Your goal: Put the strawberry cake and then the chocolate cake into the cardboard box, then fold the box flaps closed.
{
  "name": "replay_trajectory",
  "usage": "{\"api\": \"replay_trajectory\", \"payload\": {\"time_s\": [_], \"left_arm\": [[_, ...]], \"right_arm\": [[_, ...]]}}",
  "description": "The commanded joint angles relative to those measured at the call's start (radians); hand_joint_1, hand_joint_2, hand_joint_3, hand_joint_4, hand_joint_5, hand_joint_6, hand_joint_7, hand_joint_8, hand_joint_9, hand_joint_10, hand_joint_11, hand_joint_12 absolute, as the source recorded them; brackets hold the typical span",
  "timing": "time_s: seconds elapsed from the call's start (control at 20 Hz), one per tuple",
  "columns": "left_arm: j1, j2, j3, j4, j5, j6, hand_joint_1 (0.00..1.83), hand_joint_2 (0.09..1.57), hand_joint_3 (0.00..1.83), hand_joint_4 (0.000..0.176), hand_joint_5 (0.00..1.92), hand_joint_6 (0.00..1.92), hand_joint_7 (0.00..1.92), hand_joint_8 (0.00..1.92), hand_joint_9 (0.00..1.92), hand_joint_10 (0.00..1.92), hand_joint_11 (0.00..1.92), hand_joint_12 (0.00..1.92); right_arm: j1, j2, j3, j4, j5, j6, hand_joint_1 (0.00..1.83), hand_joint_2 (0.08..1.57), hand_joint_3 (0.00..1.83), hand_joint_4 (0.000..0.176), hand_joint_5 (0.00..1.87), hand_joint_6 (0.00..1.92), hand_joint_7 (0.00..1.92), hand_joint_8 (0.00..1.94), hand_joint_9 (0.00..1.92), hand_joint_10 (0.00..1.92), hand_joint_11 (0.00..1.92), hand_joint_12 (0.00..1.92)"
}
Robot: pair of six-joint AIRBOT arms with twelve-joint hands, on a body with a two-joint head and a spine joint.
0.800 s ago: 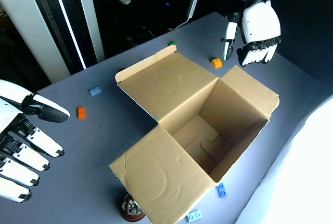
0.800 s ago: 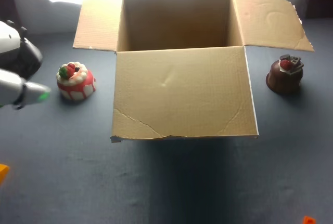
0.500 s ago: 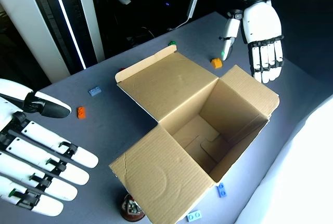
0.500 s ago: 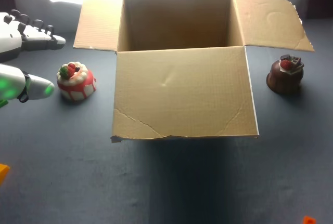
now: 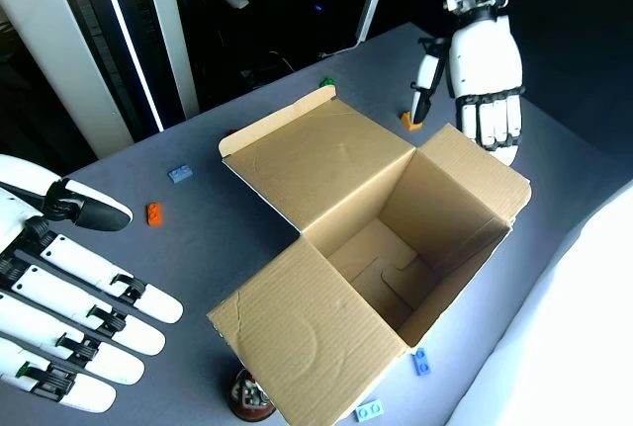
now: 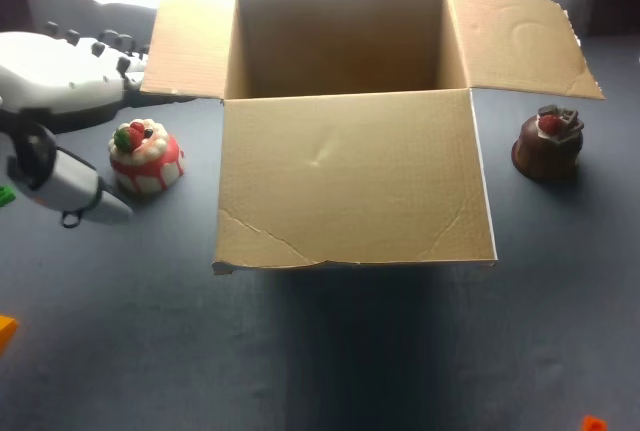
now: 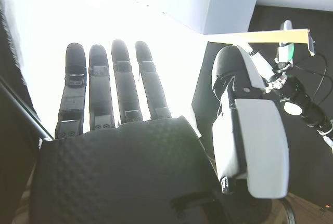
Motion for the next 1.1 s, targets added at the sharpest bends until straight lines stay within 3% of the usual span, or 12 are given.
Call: {"api": "replay_trajectory", "payload": {"time_s": [0.0,0.15,0.2,0.55,0.6,0.7,0.9,1.05], "left_arm": [[0.006,-0.003,0.007,-0.017,0.078,0.002,0.99,0.97,0.00,0.080,0.00,0.00,0.00,0.00,0.00,0.00,0.00,0.37],[0.038,-0.029,0.022,-0.048,0.094,0.002,1.02,0.96,0.00,0.079,0.00,0.00,0.00,0.00,0.02,0.01,0.00,0.40],[0.042,-0.034,0.028,-0.050,0.095,0.002,0.96,0.98,0.00,0.067,0.00,0.00,0.00,0.00,0.01,0.00,0.00,0.39],[0.067,-0.113,0.133,-0.049,0.103,0.002,1.00,0.99,0.00,0.083,0.00,0.00,0.00,0.00,0.00,0.00,0.00,0.30],[0.072,-0.118,0.147,-0.049,0.104,0.002,1.02,1.00,0.00,0.079,0.00,0.00,0.00,0.00,0.00,0.00,0.00,0.29],[0.081,-0.125,0.163,-0.048,0.118,0.002,0.99,1.01,0.01,0.080,0.00,0.00,0.00,0.00,0.00,0.00,0.00,0.32],[0.102,-0.142,0.173,-0.048,0.141,0.002,1.00,1.01,0.00,0.077,0.00,0.00,0.00,0.00,0.00,0.00,0.00,0.21],[0.110,-0.162,0.178,-0.049,0.149,0.002,1.02,1.01,0.00,0.078,0.00,0.00,0.00,0.00,0.00,0.00,0.00,0.23]], "right_arm": [[0.010,0.013,0.002,0.008,0.115,0.002,0.20,1.19,0.00,0.000,0.25,0.01,0.21,0.00,0.19,0.01,0.00,0.57],[0.010,0.013,0.002,0.008,0.115,0.002,0.18,1.19,0.00,0.000,0.23,0.00,0.22,0.00,0.18,0.01,0.00,0.56],[0.010,0.013,0.002,0.008,0.115,0.002,0.12,1.20,0.00,0.000,0.21,0.00,0.21,0.00,0.17,0.00,0.00,0.51],[0.011,0.012,0.001,0.008,0.112,0.002,0.11,1.22,0.01,0.000,0.21,0.00,0.21,0.00,0.17,0.00,0.00,0.45],[0.011,0.012,0.001,0.008,0.110,0.002,0.11,1.22,0.01,0.000,0.20,0.00,0.21,0.00,0.18,0.01,0.00,0.44],[0.011,0.011,0.000,0.008,0.109,0.002,0.14,1.20,0.00,0.000,0.24,0.01,0.22,0.01,0.20,0.01,0.00,0.59],[0.012,0.011,0.000,0.008,0.109,0.002,0.14,1.22,0.00,0.000,0.20,0.00,0.21,0.00,0.17,0.00,0.00,0.42],[0.012,0.011,0.000,0.008,0.109,0.002,0.12,1.21,0.00,0.000,0.22,0.01,0.22,0.00,0.21,0.01,0.00,0.55]]}}
